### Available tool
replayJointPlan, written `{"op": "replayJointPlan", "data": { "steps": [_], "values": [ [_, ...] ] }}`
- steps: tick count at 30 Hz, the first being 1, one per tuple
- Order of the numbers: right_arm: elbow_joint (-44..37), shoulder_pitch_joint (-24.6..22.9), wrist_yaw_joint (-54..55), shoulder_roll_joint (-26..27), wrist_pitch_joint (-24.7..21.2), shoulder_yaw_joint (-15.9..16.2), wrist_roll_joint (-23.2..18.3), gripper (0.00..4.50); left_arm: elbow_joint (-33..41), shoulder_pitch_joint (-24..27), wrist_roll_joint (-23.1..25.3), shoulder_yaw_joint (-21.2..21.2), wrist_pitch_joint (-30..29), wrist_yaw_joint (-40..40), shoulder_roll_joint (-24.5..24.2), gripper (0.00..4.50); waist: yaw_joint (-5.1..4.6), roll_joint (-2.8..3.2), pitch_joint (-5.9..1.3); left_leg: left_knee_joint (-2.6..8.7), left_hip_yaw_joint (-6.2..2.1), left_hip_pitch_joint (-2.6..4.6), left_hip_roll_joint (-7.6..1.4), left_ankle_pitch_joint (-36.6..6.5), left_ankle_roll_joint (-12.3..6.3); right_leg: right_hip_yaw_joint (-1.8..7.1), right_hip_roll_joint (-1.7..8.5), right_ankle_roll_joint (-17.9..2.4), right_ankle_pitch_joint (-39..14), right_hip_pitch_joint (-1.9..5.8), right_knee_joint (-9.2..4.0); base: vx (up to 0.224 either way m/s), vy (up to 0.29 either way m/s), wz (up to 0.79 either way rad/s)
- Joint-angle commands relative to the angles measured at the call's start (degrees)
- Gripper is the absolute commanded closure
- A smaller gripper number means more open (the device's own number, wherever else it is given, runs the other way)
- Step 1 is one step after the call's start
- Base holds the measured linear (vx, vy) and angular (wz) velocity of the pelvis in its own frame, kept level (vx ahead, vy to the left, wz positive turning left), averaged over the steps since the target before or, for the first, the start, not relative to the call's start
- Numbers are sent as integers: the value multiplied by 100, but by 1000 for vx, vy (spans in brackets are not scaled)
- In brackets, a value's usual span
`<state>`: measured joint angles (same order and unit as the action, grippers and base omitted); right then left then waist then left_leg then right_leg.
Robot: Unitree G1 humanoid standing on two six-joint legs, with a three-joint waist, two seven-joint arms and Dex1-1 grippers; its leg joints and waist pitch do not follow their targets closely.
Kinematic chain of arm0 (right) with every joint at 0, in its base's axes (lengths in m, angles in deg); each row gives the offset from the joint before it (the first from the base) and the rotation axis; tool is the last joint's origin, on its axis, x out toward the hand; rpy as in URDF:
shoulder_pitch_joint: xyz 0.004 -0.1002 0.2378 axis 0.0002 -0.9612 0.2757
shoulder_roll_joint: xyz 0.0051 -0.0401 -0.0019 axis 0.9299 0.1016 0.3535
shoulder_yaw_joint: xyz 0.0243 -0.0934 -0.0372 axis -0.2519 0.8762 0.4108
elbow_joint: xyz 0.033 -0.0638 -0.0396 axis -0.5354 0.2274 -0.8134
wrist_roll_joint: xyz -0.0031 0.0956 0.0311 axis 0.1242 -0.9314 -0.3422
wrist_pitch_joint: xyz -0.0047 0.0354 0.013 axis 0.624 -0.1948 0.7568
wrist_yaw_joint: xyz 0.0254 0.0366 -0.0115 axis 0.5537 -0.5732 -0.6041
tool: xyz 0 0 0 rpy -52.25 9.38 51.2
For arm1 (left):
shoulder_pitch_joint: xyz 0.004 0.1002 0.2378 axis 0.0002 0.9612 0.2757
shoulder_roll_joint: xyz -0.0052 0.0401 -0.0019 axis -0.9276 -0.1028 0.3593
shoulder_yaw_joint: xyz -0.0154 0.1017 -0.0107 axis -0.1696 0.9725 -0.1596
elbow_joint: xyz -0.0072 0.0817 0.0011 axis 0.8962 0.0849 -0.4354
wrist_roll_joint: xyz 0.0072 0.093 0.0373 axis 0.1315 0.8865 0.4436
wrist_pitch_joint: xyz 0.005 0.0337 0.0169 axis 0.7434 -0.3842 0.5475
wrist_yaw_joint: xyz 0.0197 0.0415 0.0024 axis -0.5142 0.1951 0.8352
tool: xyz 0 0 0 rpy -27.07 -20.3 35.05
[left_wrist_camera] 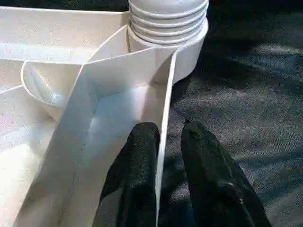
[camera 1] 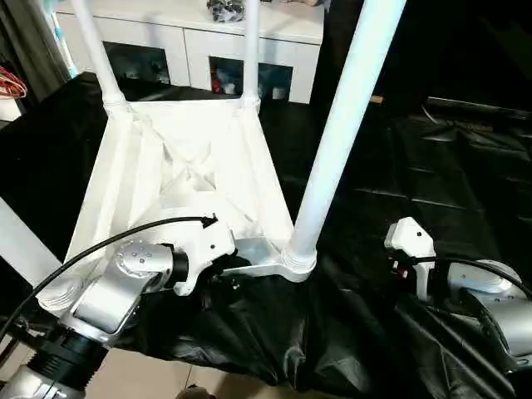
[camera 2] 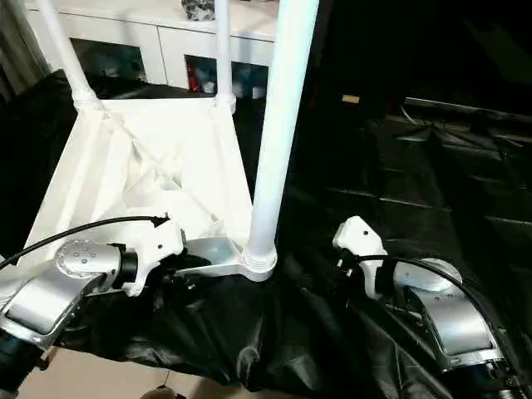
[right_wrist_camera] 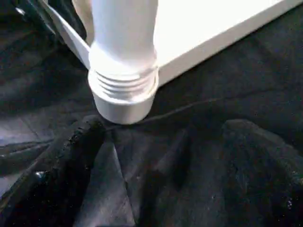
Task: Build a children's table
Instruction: Rotate leg to tighten
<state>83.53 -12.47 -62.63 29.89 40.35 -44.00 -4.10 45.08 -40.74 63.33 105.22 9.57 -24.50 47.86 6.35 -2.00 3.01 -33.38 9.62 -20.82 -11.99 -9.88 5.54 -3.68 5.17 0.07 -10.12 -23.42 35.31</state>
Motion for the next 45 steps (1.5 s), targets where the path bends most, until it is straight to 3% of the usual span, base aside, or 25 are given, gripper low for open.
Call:
{"op": "replayJointPlan", "data": {
  "steps": [1,10,12,18,22,24,27,30,39,40,42,45],
  "values": [
    [-140,-18,-16,-120,-92,49,-12,0,-240,17,165,165,-25,69,-15,368,-3,24,-302,432,-2,45,-77,-1936,-99,203,227,-607,-2443,223,-567,0,0,0],
    [-215,47,-149,38,-130,296,-22,0,-372,-64,131,188,178,-208,-18,421,-29,57,-318,453,-27,69,-67,-2068,-73,188,227,-549,-2568,242,-594,0,0,0],
    [-186,115,-166,133,-152,416,-25,0,-405,-71,130,205,193,-244,-23,442,-38,57,-327,453,-25,58,-70,-2006,-89,194,221,-615,-2378,249,-567,0,0,0],
    [301,560,27,624,-2,775,230,0,-480,-60,240,316,228,-366,-103,442,-95,94,-351,449,-18,56,-76,-1889,-47,204,219,-897,-1858,257,-490,0,0,0],
    [702,829,203,872,118,895,397,0,-519,-74,259,297,265,-402,-78,442,-110,105,-352,449,-3,60,-70,-1829,-12,212,215,-980,-1716,263,-474,0,0,0],
    [940,1009,218,1020,114,931,400,35,-546,-88,285,287,298,-419,-59,450,-114,90,-353,453,-7,56,-69,-1836,-5,209,224,-988,-1753,272,-472,0,0,0],
    [1054,1113,170,1064,145,975,399,38,-536,-82,275,286,301,-419,-71,450,-99,81,-351,456,-2,63,-79,-1805,-7,217,222,-965,-1708,277,-468,0,0,0],
    [1198,1208,132,1093,225,1001,407,75,-535,-76,251,280,305,-430,-97,450,-95,79,-352,455,1,65,-79,-1797,-8,220,227,-963,-1710,275,-466,0,0,0],
    [1569,1321,115,1253,432,1009,419,148,-648,-74,224,215,332,-420,-39,450,-104,75,-352,455,5,63,-73,-1799,-16,221,230,-951,-1793,271,-472,0,0,0],
    [1641,1319,243,1323,469,990,446,148,-727,-105,224,196,328,-346,33,450,-103,101,-350,456,2,68,-73,-1818,-10,222,230,-955,-1807,265,-475,0,0,0],
    [1814,1317,578,1483,526,960,528,158,-903,-199,245,155,302,-123,225,450,-125,79,-329,462,12,66,-65,-1913,19,219,234,-930,-1999,249,-513,0,0,0],
    [2107,1292,1400,1921,405,833,647,173,-1229,-438,401,166,258,401,641,450,-137,55,-304,465,-5,114,-42,-2219,85,202,242,-647,-2827,202,-606,0,0,0]
  ]
}}
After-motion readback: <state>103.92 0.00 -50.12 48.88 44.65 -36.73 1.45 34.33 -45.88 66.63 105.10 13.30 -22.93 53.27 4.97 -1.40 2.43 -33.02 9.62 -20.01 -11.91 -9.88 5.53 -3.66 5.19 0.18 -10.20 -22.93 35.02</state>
